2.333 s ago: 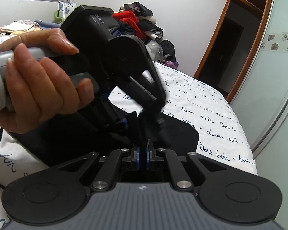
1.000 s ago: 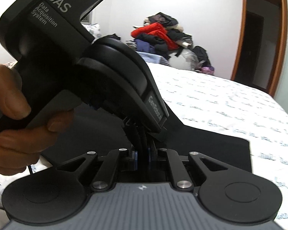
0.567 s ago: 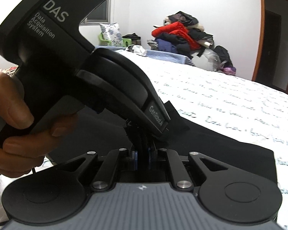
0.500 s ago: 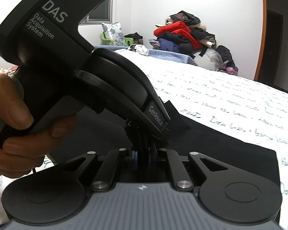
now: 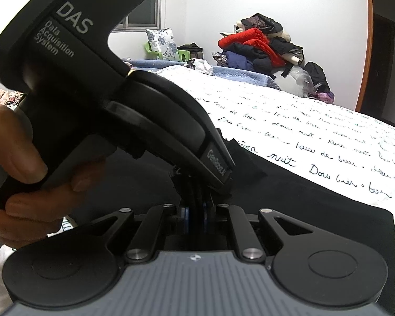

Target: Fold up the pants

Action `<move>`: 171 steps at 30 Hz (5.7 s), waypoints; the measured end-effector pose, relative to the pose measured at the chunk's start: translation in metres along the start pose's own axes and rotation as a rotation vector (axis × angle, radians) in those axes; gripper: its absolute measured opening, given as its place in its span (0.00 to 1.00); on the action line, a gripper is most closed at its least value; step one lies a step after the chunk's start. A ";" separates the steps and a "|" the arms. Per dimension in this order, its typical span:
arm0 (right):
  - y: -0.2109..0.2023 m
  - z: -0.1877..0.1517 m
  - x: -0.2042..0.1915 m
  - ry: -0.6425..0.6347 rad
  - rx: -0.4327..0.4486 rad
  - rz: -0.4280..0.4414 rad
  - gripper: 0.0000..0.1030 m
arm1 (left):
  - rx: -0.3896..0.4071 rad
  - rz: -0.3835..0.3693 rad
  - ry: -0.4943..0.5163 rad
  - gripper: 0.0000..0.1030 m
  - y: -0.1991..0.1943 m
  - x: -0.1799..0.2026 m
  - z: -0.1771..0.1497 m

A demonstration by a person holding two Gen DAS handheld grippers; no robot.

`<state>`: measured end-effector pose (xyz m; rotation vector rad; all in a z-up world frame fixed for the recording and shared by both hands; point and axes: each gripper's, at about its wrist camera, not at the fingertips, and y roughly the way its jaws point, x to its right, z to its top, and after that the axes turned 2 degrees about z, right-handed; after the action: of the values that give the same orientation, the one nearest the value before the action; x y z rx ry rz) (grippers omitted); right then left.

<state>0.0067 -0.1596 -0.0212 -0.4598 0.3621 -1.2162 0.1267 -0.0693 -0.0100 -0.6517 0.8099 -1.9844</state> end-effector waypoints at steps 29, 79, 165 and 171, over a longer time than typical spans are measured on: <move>-0.015 -0.011 0.019 0.150 -0.113 0.084 0.59 | -0.071 0.199 -0.027 0.34 -0.013 -0.043 -0.009; -0.023 -0.002 -0.021 0.181 -0.094 -0.059 0.60 | -0.018 0.391 -0.190 0.74 -0.089 -0.117 -0.071; 0.097 0.058 -0.185 -0.382 0.008 0.211 0.09 | 0.025 0.133 -0.740 0.83 -0.122 -0.270 -0.089; 0.102 0.074 -0.162 -0.216 -0.013 0.283 0.09 | 0.058 -0.015 -0.873 0.81 -0.110 -0.281 -0.088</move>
<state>0.0755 0.0328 -0.0077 -0.5271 0.2404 -0.8810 0.1426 0.2443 -0.0227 -1.3456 0.2061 -1.4865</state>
